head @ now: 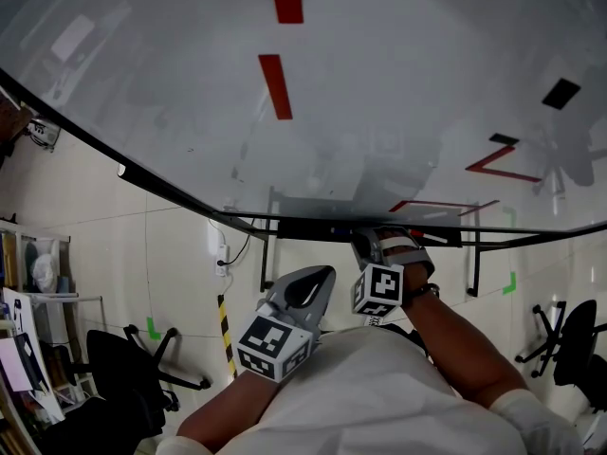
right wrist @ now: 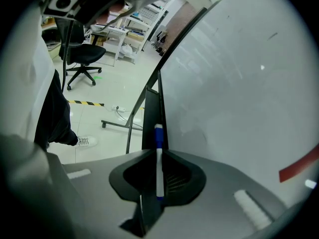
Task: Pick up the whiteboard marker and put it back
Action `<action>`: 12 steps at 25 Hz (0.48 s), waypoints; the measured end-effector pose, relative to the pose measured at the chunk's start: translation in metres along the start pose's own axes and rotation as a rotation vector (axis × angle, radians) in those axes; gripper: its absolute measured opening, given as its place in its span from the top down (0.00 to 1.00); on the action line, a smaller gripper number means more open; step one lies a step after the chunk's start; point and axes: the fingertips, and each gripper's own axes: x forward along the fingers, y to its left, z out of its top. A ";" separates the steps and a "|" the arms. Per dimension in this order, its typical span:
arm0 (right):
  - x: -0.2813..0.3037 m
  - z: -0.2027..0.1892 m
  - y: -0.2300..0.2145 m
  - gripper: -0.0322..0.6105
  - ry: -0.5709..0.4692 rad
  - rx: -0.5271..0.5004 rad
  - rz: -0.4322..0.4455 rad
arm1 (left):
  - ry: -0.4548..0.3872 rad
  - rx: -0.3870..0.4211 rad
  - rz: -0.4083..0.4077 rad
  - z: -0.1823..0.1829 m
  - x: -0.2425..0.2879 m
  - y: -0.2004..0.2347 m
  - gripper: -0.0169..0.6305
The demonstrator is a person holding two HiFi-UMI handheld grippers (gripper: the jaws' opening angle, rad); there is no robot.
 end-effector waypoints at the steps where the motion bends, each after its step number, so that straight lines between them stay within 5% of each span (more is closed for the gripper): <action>1: 0.001 0.000 0.000 0.89 0.001 0.000 0.000 | 0.001 0.000 -0.001 0.000 0.000 0.000 0.95; 12: 0.011 -0.002 0.001 0.85 0.019 0.027 0.000 | 0.001 -0.007 0.005 -0.001 -0.004 0.002 0.95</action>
